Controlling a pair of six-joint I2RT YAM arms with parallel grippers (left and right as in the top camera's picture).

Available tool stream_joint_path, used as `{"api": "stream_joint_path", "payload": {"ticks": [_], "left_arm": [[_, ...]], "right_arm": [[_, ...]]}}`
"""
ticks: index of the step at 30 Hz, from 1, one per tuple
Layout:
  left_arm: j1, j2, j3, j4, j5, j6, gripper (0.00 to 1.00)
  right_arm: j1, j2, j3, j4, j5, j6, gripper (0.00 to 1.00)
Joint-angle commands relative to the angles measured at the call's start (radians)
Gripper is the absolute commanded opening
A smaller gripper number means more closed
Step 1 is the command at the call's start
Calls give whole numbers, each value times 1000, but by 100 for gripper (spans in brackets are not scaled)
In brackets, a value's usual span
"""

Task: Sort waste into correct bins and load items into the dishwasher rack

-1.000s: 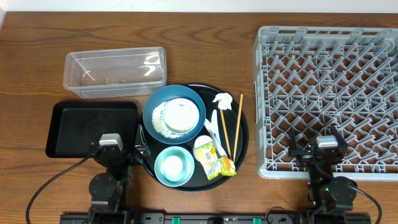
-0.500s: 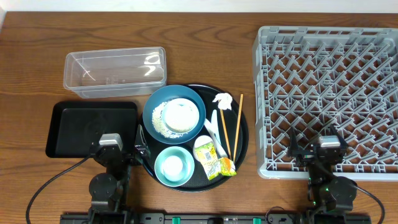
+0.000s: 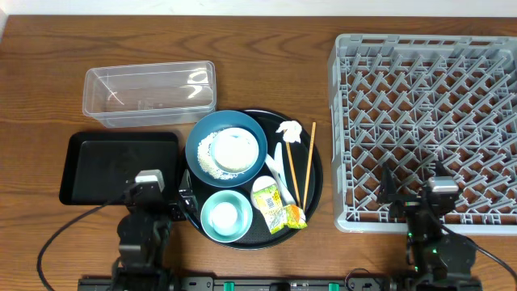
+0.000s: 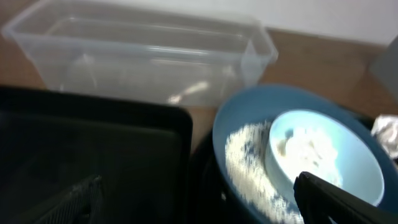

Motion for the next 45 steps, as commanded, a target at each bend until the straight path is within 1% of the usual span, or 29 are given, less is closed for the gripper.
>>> {"api": "stream_joint_path", "payload": {"ticks": [1,6,9,12,17,21,23,26,29,33,37,39,45], "left_arm": [[3,104,145,-40,16,-5,98],[3,313,338,-173,19,-5,98],[3,440,460,-255,64,-5,98],[2,573,604,-370,93,-5,98],[2,795,883,-600,102,-5,98],[2,972,1118,-789,198,-5,98],[2,1047,1213,-864,233,-5,98],[2,1119,1283,-943,222,-4,98],[2,1154,1281,-968,222,-5,98],[2,1177,1281,-945,224,-6,98],[-4,1189,1281,-864,298,-29,98],[-24,1201,1281,-814,303,-32,98],[-168,1289,1281,-655,300,-35,98]], "right_arm": [[20,71,85,-37,2,18,99],[20,259,219,-84,2,18,99],[20,387,323,-140,2,18,99],[20,526,451,-257,2,18,99],[19,753,696,-527,9,13,99],[20,894,864,-704,84,13,99],[19,944,911,-751,96,13,99],[20,989,925,-766,82,14,99],[19,1011,925,-797,81,14,99],[19,1022,924,-798,117,15,99],[19,1035,924,-798,160,45,99],[19,1045,924,-798,160,53,99],[19,1069,924,-806,159,83,99]]}}
